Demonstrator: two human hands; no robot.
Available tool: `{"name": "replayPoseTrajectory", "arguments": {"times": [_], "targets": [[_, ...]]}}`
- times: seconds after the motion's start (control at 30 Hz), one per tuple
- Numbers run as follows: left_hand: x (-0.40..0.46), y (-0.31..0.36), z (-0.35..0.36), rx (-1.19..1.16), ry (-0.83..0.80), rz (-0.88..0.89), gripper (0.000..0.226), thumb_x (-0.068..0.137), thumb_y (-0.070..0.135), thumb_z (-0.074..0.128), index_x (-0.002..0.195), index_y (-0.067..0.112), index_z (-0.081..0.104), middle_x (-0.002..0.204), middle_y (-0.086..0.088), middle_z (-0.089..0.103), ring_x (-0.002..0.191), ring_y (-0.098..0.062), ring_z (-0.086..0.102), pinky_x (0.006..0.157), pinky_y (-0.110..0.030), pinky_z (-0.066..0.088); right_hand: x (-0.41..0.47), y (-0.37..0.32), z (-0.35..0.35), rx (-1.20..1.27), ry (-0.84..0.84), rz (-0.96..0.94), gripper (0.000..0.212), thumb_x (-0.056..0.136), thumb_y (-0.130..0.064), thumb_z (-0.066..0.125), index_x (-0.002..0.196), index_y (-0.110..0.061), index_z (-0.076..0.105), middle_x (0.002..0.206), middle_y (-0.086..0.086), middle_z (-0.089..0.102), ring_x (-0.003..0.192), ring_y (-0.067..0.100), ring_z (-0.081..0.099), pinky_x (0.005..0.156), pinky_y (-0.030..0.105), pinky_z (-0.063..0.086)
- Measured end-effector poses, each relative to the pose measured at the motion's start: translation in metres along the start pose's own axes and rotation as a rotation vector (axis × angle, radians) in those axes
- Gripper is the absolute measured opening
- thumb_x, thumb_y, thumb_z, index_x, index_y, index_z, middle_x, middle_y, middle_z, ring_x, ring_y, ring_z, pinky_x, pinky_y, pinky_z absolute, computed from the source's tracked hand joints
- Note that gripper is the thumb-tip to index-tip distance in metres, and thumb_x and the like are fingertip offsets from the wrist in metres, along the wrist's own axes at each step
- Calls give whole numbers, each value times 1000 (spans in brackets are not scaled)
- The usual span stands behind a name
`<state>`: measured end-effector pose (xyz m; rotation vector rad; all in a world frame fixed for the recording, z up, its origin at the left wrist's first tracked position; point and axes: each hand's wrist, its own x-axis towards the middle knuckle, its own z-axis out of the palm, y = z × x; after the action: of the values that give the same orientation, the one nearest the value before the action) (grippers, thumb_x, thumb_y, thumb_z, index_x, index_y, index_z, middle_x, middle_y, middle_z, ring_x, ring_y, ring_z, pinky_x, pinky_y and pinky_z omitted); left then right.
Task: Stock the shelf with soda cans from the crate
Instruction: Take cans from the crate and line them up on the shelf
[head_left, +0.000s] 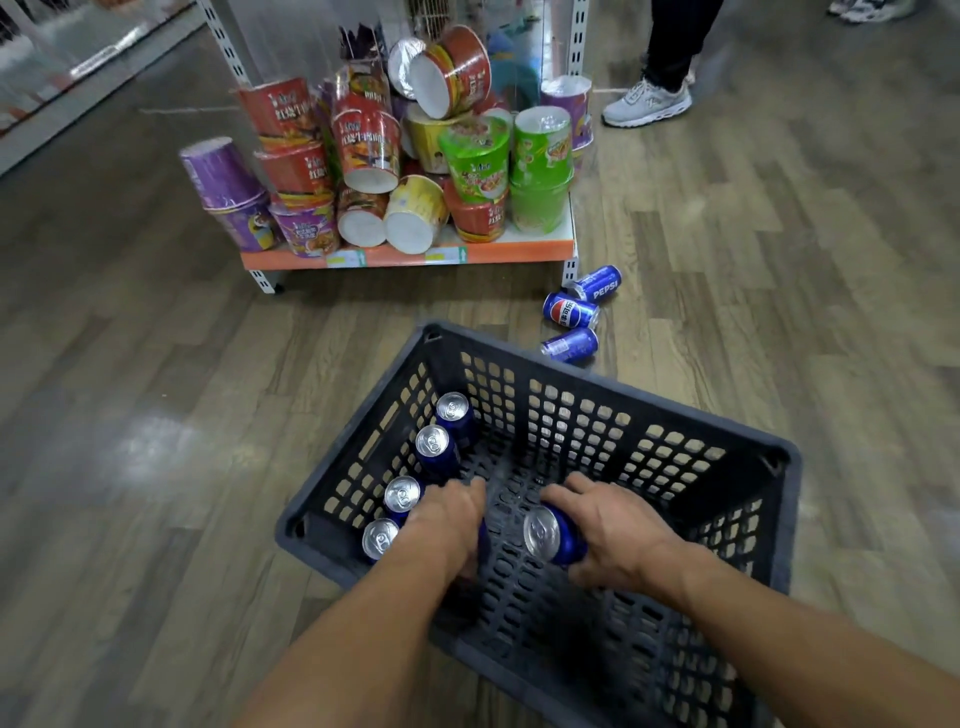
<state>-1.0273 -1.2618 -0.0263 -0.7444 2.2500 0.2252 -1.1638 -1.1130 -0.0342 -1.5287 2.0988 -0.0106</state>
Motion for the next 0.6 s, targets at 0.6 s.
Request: {"name": "replayPoseTrajectory", "arguments": {"times": [0.6], "targets": [[-318,-88,-337,-261,162,16,63,61,24,90,111,20,51,110,-6,64,104,-32,68,82,-41,58,-138,-176,-393,257,184,28,73,57,-45,70,126,-36,46,115,-12,52,102,11,54,80,22,44]]}}
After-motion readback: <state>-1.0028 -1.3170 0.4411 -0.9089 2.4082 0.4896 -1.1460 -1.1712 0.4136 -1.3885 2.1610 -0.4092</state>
